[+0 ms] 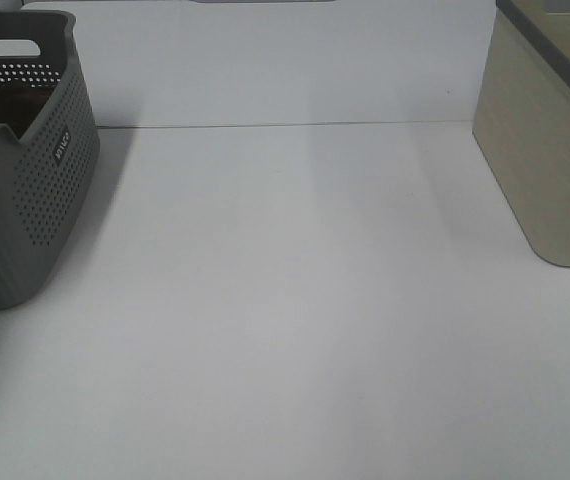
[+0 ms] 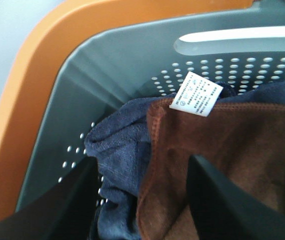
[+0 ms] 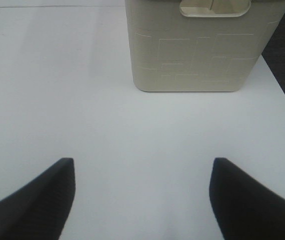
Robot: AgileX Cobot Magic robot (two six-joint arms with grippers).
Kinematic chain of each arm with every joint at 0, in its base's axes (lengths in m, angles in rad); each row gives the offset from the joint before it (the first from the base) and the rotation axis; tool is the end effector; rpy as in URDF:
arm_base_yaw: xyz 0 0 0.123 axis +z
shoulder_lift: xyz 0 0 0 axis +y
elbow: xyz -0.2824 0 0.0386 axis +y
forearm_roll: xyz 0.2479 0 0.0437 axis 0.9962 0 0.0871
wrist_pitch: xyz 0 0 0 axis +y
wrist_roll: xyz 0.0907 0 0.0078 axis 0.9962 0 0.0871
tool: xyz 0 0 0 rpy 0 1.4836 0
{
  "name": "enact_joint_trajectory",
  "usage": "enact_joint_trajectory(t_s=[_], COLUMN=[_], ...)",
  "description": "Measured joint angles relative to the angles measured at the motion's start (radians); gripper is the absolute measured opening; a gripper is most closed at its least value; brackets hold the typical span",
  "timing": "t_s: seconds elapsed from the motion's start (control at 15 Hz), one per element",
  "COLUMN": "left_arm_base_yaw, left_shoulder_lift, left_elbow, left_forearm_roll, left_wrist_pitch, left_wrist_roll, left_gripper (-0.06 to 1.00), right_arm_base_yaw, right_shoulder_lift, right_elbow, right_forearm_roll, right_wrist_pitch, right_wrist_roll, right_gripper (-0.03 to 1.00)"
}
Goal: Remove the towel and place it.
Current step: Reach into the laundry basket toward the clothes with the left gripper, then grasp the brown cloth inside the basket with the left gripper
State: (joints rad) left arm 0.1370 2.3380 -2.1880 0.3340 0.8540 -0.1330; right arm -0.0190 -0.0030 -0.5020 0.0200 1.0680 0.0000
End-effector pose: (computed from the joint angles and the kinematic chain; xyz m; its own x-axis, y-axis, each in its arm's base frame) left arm 0.5229 0.0948 0.2371 -0.7918 -0.0201 -0.6105 -0.2155 0.9444 0.2484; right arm -0.0058 0.0017 0.2771 -0.4578 0.0183 -0.8888 0.0078 0.9998 0.0166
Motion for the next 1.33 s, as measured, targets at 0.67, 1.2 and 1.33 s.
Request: enact_joint_trajectory(t_s=[0.67, 1.2, 1.33], left_arm_base_yaw=[0.006, 0.006, 0.006], left_shoulder_lift=[0.070, 0.129, 0.135], left_elbow=[0.000, -0.005, -0.005], left_forearm_roll=[0.025, 0.027, 0.027], left_wrist_pitch=[-0.187, -0.212, -0.215], left_wrist_roll=[0.000, 0.000, 0.000], left_gripper=[0.52, 0.52, 0.49], right_arm_base_yaw=[0.000, 0.000, 0.000], right_shoulder_lift=[0.000, 0.000, 0.000], right_elbow=[0.000, 0.000, 0.000], right_forearm_roll=[0.000, 0.000, 0.000], right_wrist_pitch=[0.000, 0.000, 0.000], right_wrist_roll=[0.000, 0.000, 0.000], right_gripper=[0.71, 0.71, 0.71])
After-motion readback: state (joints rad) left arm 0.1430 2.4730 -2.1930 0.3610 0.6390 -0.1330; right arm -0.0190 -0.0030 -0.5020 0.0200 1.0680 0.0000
